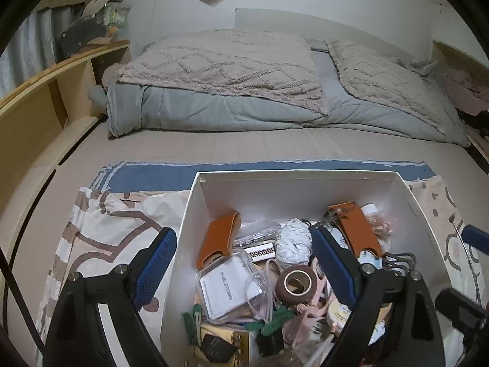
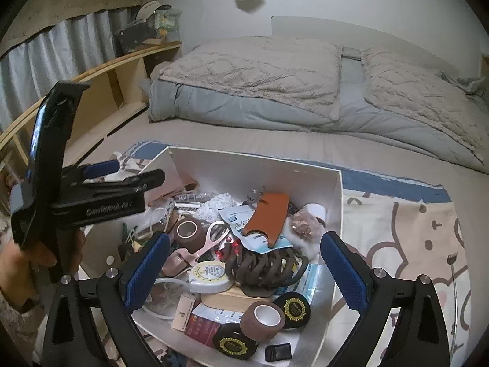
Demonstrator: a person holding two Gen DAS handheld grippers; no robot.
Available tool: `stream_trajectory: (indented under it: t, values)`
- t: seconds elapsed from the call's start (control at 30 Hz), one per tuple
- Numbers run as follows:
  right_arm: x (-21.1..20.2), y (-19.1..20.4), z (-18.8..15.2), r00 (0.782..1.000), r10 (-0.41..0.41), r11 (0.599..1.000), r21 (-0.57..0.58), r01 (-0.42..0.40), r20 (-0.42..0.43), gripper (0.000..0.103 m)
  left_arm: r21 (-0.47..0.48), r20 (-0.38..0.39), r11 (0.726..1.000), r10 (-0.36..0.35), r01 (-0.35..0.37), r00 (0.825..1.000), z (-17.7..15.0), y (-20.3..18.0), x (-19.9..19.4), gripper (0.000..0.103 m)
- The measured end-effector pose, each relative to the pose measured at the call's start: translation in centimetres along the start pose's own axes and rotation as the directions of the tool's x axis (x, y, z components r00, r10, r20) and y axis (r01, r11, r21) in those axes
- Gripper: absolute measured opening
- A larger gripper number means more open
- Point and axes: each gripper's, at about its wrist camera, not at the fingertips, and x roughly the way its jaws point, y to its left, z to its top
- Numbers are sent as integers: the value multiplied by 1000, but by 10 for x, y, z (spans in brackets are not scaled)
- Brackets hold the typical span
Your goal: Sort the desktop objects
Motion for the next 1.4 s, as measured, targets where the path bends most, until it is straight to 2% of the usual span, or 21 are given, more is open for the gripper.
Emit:
stream_trajectory:
  t: [0.17,0.47,0.87,1.2,1.4]
  values:
    - [-10,0,1,1000,-24,1000,12,24,13,103,-1,20,1000,-23,23,1000,-4,-3,-18,92]
    - [-35,0,3,997,-47,998,46,44,54,103,21,78,999,-35,33,996,-8,-11,-58,102]
    - [-86,9,1,988,-75,997,45,69,132,103,4,131,999,-46,46,990,-17,-12,-116,103]
    - [-133,16,-14,975,-103,994,49,95,197,103,11,177,997,-74,73,981,-38,-11,-171,103]
    - [-158,24,-28,965,-129,992,37,124,228,103,23,207,998,-65,62,976,-52,-11,-210,103]
